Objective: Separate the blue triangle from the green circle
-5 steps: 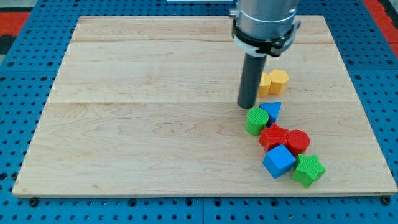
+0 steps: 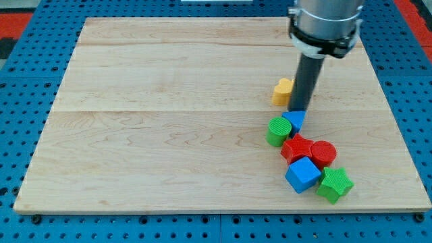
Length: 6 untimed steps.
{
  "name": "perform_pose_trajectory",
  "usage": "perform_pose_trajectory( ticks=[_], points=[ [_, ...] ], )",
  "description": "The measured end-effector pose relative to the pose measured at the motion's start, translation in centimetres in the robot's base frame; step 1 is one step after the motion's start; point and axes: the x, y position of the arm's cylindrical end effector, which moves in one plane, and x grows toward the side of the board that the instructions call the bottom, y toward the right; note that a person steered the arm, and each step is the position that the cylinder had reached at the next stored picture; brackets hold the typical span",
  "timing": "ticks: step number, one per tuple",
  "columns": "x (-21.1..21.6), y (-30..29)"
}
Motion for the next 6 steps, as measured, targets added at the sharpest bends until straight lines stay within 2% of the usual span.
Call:
perform_pose_trajectory(
  ticks=[1, 2, 6],
  points=[
    [0.5, 2.8],
    [2.7, 2.5],
    [2.9, -7.1]
  ],
)
